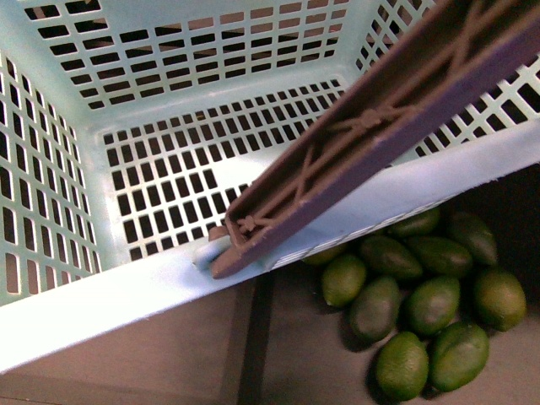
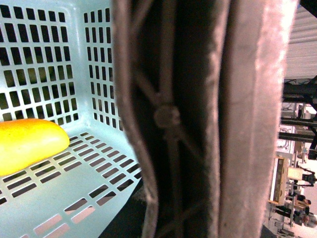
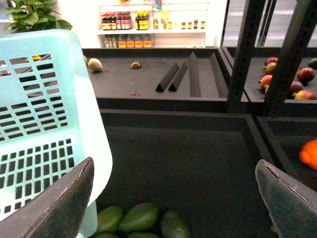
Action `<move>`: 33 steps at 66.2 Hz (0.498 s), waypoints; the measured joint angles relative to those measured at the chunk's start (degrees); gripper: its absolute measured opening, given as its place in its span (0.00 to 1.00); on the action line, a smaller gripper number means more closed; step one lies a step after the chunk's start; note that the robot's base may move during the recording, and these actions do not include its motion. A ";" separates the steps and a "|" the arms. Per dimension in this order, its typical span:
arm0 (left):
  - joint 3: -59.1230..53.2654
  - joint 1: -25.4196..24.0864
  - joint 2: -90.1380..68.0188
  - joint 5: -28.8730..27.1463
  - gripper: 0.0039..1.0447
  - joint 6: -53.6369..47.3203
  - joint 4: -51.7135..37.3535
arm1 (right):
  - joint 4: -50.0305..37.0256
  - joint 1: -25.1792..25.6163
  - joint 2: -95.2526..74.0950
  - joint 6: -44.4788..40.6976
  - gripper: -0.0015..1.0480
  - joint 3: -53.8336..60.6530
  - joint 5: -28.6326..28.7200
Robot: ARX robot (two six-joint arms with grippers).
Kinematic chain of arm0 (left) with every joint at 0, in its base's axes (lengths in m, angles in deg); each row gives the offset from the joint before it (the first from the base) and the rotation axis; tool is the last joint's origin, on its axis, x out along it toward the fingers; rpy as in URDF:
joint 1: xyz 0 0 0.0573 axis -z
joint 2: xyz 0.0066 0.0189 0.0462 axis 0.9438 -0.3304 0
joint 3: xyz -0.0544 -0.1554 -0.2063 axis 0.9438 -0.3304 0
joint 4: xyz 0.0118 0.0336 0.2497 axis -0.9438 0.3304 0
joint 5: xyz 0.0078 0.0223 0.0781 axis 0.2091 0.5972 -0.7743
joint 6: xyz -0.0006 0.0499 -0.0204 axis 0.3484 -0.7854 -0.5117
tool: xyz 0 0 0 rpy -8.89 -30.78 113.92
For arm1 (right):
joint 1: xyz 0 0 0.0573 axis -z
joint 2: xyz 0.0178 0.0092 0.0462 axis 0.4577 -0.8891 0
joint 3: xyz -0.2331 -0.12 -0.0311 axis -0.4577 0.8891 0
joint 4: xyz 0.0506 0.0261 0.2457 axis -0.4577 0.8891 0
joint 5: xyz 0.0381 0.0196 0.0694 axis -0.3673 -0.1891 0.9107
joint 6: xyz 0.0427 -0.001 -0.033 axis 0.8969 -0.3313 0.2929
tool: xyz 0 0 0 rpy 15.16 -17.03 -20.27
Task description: Pick mango and avocado into basket
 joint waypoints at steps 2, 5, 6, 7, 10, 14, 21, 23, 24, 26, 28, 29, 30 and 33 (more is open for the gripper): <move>0.00 -0.24 0.00 -0.04 0.14 0.02 0.00 | 0.00 0.00 -0.02 0.00 0.92 0.00 0.00; 0.00 -0.59 0.00 -0.33 0.14 0.13 0.00 | 0.00 -0.02 0.00 -0.02 0.92 0.00 0.24; 0.00 -0.66 0.00 -0.44 0.14 0.13 0.00 | 0.00 -0.02 0.00 -0.02 0.92 0.00 0.26; 0.00 -0.70 0.00 -0.55 0.14 0.11 0.00 | 0.00 -0.04 0.02 -0.02 0.92 0.00 0.24; 0.00 -0.76 0.02 -1.36 0.14 -0.20 0.00 | 0.00 -0.04 0.00 0.00 0.92 0.00 0.13; 0.00 -0.76 0.02 -1.60 0.14 -0.50 0.00 | 0.00 -0.04 -0.11 0.00 0.92 0.00 -0.02; 0.00 -0.63 0.02 -1.03 0.14 -0.63 0.00 | 0.00 -0.02 -0.04 -0.02 0.92 0.00 -0.07; 0.00 -0.57 0.02 -0.72 0.14 -0.44 0.00 | 0.00 -0.02 -0.04 -0.02 0.92 0.00 -0.07; 0.00 -0.55 0.00 -0.61 0.14 -0.37 0.00 | 0.00 -0.02 -0.04 0.00 0.92 0.00 -0.07; 0.00 -0.46 0.02 -0.35 0.14 -0.35 0.00 | 0.00 -0.02 -0.04 0.00 0.92 0.00 -0.09; 0.00 -0.33 0.02 -0.09 0.14 -0.24 0.00 | 0.00 -0.02 -0.04 -0.02 0.92 0.00 -0.09; 0.00 -0.31 0.02 0.04 0.14 -0.24 0.00 | 0.00 -0.02 -0.04 0.00 0.92 0.00 -0.09; 0.00 -0.22 0.00 0.11 0.14 -0.22 0.00 | 0.00 -0.02 -0.04 -0.02 0.92 0.00 -0.07; 0.00 -0.11 0.00 0.26 0.14 -0.11 0.00 | 1.92 -0.42 -0.28 0.81 0.92 -0.50 -2.10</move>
